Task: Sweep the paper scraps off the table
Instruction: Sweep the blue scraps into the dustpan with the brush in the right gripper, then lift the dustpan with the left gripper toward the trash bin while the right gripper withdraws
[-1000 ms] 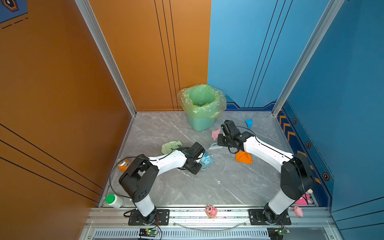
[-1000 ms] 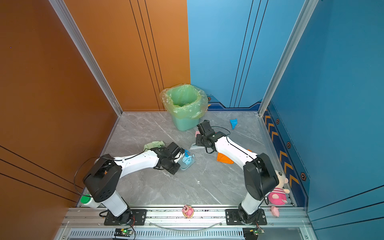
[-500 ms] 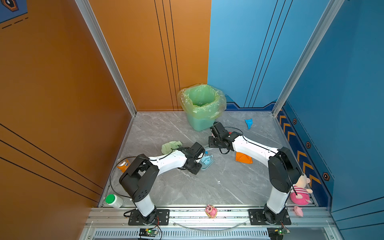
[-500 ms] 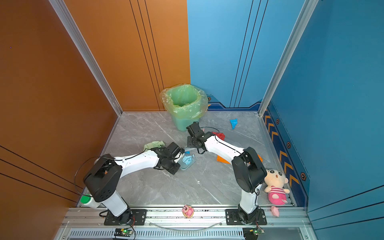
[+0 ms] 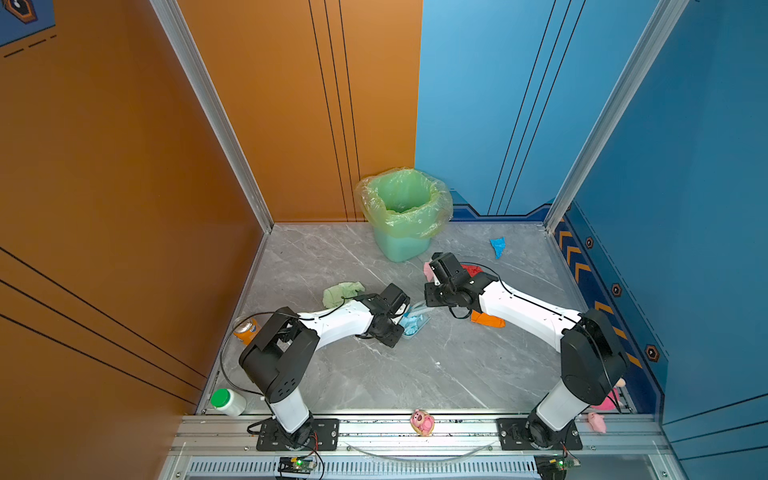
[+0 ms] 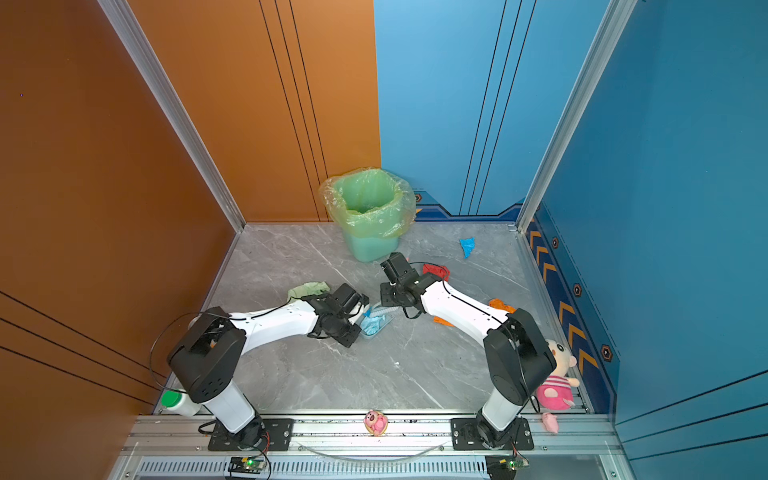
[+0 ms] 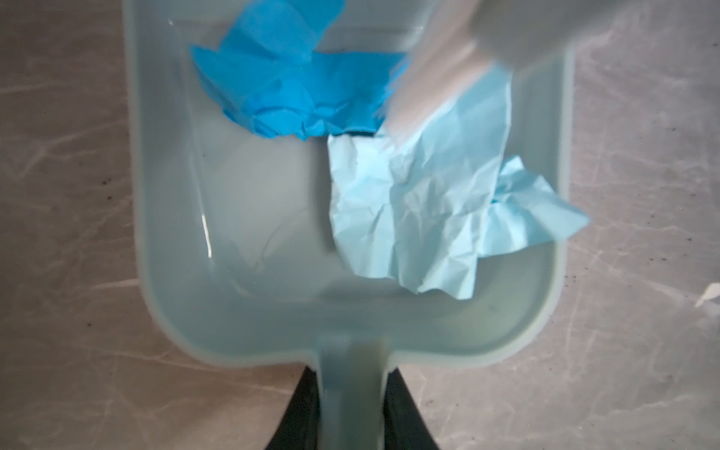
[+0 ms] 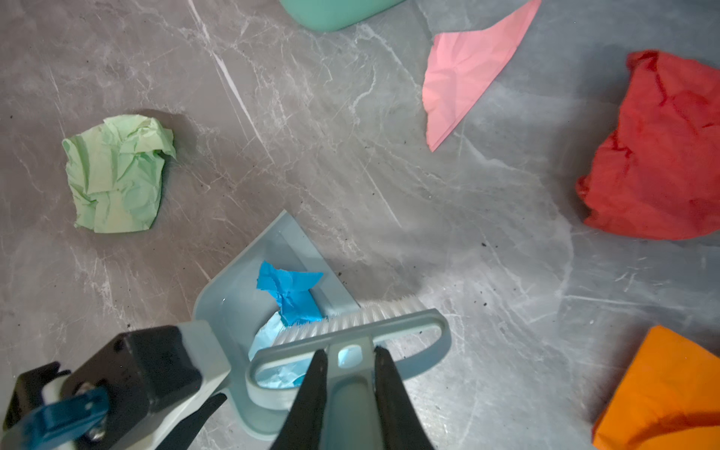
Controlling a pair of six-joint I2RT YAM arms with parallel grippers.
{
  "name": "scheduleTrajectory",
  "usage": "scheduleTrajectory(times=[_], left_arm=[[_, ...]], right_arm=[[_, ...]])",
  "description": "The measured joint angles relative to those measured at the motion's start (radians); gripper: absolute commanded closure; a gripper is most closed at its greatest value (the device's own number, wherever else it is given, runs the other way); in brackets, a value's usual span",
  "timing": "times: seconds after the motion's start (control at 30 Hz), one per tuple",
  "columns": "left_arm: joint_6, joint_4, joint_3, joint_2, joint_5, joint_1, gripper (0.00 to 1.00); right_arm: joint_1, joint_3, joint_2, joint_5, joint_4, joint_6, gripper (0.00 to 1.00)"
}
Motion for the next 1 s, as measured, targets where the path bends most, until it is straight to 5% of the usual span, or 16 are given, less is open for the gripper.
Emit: scheduleTrajectory(times=[0.57, 1.0], left_arm=[[-0.001, 0.029, -0.011, -0.073, -0.003, 0.0, 1.0], [0.016, -0.195, 0.23, -0.162, -0.031, 0.001, 1.0]], right_arm=[[-0.217, -0.014, -0.161, -0.031, 0.001, -0.016, 1.0], [-0.309, -0.181, -0.3, -0.055, 0.054, -0.026, 1.0]])
